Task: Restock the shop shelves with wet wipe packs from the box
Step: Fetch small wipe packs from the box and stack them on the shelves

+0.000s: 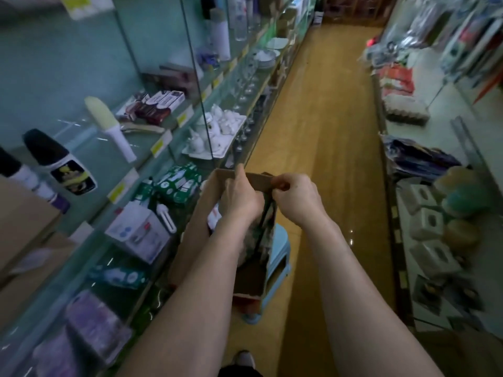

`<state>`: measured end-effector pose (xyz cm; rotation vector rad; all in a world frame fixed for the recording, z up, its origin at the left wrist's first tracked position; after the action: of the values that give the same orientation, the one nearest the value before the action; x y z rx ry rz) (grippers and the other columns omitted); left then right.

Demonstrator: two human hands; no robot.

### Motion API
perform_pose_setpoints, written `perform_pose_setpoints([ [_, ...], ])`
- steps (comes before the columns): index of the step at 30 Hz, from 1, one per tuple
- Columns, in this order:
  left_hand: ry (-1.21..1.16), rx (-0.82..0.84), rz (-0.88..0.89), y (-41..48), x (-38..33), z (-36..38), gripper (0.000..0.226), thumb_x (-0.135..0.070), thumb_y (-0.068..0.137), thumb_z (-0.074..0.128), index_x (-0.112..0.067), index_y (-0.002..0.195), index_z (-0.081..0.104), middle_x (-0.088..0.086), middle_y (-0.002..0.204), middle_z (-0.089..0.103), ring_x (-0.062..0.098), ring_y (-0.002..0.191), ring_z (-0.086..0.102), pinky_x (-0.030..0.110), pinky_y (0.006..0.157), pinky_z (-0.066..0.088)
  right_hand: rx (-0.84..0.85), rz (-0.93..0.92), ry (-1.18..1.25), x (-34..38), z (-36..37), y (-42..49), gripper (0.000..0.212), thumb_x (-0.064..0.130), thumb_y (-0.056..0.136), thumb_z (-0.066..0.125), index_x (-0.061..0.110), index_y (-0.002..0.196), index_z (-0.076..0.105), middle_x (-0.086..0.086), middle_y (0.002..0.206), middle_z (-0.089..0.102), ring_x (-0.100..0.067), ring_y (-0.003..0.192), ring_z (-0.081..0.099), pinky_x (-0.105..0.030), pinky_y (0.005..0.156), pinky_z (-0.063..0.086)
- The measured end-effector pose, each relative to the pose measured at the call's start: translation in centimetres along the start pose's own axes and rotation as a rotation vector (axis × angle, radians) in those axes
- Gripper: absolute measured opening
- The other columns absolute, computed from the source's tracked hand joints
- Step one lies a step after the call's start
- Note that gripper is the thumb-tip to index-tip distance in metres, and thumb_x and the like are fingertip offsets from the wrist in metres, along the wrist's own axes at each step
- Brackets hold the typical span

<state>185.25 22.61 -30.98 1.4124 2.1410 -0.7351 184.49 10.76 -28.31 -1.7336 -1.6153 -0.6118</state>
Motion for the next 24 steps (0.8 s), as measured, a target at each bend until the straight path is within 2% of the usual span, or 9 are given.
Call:
perform_pose_setpoints([
  [3,-0.030,0.008,-0.044,2.5,2.1,-0.5,0.066,-0.021,0.089,0.059,-0.025,0.147,0.028,0.006,0.132,0.050,0.028,0.115,0.053,0.037,0.083,0.045,0.031,0.014,0.032,0.6,2.6,2.2,0.035,0.011,0.090,0.051,0.019,0.120,0.065,-0.007,0.116,0.065,-0.028,0.097,0.061,-0.031,0.072,0.047],
  [5,-0.040,0.004,-0.069,3.9,3.3,-0.6,0.064,-0.025,0.087,0.060,-0.027,0.144,0.032,0.003,0.128,0.055,0.027,0.110,0.056,0.039,0.084,0.049,0.057,0.028,0.042,0.8,3.9,3.7,0.034,0.011,0.090,0.051,0.021,0.119,0.065,-0.006,0.118,0.065,-0.026,0.094,0.061,-0.028,0.069,0.046],
  [7,-0.040,0.001,-0.082,5.3,4.4,-0.4,0.065,-0.028,0.083,0.062,-0.029,0.142,0.035,0.000,0.131,0.055,0.026,0.115,0.055,0.043,0.094,0.048,0.082,0.036,0.034,0.8,4.9,5.1,0.032,0.012,0.091,0.051,0.021,0.118,0.066,-0.006,0.116,0.065,-0.023,0.083,0.055,-0.025,0.060,0.039],
  [9,-0.058,0.015,-0.108,6.6,5.2,0.2,0.070,-0.028,0.084,0.063,-0.027,0.146,0.032,0.001,0.140,0.050,0.025,0.125,0.049,0.045,0.103,0.043,0.098,0.037,0.014,0.5,5.6,6.5,0.031,0.011,0.092,0.051,0.021,0.117,0.066,-0.004,0.114,0.066,-0.020,0.080,0.053,-0.024,0.059,0.037],
  [13,-0.074,0.091,-0.211,9.3,6.7,1.9,0.077,-0.022,0.092,0.060,-0.022,0.155,0.016,0.005,0.153,0.034,0.027,0.138,0.035,0.040,0.109,0.034,0.161,0.046,-0.012,-0.3,7.0,9.7,0.030,0.008,0.093,0.051,0.017,0.117,0.066,-0.004,0.113,0.064,-0.020,0.084,0.054,-0.028,0.067,0.041],
  [15,-0.073,0.113,-0.256,10.6,7.6,3.1,0.077,-0.019,0.095,0.058,-0.021,0.156,0.011,0.005,0.157,0.027,0.027,0.141,0.030,0.038,0.109,0.032,0.211,0.053,-0.040,-0.8,8.3,11.5,0.032,0.007,0.094,0.051,0.017,0.121,0.064,-0.004,0.118,0.063,-0.020,0.093,0.057,-0.029,0.072,0.046],
  [17,-0.078,0.125,-0.303,11.9,8.7,4.3,0.077,-0.019,0.095,0.058,-0.019,0.156,0.011,0.006,0.158,0.024,0.027,0.142,0.027,0.039,0.111,0.028,0.270,0.064,-0.067,-1.5,9.7,13.6,0.035,0.006,0.093,0.052,0.017,0.124,0.062,-0.005,0.124,0.061,-0.022,0.105,0.059,-0.031,0.084,0.052],
  [19,-0.088,0.146,-0.355,13.1,10.1,5.7,0.077,-0.019,0.095,0.058,-0.018,0.155,0.011,0.008,0.158,0.025,0.027,0.142,0.027,0.038,0.111,0.027,0.352,0.058,-0.126,-2.3,11.5,15.4,0.035,0.007,0.094,0.051,0.017,0.126,0.061,-0.005,0.127,0.059,-0.024,0.112,0.057,-0.035,0.091,0.051],
  [24,-0.106,0.190,-0.473,15.1,14.9,9.9,0.077,-0.020,0.094,0.059,-0.020,0.155,0.013,0.007,0.156,0.029,0.029,0.135,0.038,0.037,0.102,0.037,0.513,0.046,-0.258,-5.5,16.5,19.4,0.035,0.007,0.094,0.050,0.017,0.125,0.062,-0.006,0.127,0.060,-0.023,0.113,0.056,-0.033,0.089,0.049],
])
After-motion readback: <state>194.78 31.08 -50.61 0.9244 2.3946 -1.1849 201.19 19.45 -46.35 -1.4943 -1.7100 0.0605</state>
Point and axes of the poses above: each hand's wrist, its own y-axis towards the middle knuckle, its own z-axis out of the palm, x = y × z, the point moved 2 cm from there along y, towards the middle knuckle
